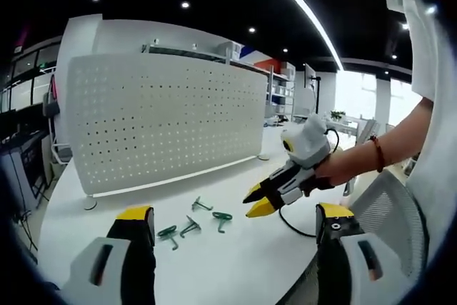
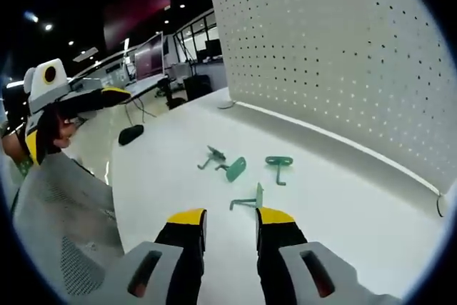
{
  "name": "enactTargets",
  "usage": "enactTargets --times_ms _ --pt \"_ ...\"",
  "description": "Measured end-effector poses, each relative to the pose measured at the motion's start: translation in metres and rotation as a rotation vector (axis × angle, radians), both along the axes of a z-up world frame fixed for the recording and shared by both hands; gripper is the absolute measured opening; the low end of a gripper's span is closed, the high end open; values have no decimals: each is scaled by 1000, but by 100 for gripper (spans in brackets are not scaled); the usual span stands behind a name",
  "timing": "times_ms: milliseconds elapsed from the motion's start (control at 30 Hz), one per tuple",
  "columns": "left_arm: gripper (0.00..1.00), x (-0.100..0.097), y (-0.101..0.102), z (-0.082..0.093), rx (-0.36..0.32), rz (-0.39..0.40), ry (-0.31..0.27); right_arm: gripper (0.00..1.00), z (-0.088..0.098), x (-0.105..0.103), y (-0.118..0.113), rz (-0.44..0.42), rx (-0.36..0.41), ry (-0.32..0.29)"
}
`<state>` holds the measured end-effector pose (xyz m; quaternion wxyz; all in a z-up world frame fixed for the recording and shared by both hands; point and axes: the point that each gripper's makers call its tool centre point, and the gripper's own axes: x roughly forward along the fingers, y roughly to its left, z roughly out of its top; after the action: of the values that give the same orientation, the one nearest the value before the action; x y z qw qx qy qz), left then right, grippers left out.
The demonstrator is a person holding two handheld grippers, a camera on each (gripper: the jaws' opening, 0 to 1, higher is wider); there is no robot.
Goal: Insert the hook assembly into the mounting plate slot until the hook locks in place.
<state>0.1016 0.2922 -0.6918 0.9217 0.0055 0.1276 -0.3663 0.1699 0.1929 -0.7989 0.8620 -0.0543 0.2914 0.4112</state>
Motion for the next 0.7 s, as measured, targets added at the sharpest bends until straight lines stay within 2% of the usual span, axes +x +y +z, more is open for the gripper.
enactTargets --times_ms 267,700 --pt "96 -1 0 -3 4 4 11 23 -13 6 0 -4 -15 33" --pt "95 -1 3 -7 6 19 24 18 -25 21 -2 -24 -44 48"
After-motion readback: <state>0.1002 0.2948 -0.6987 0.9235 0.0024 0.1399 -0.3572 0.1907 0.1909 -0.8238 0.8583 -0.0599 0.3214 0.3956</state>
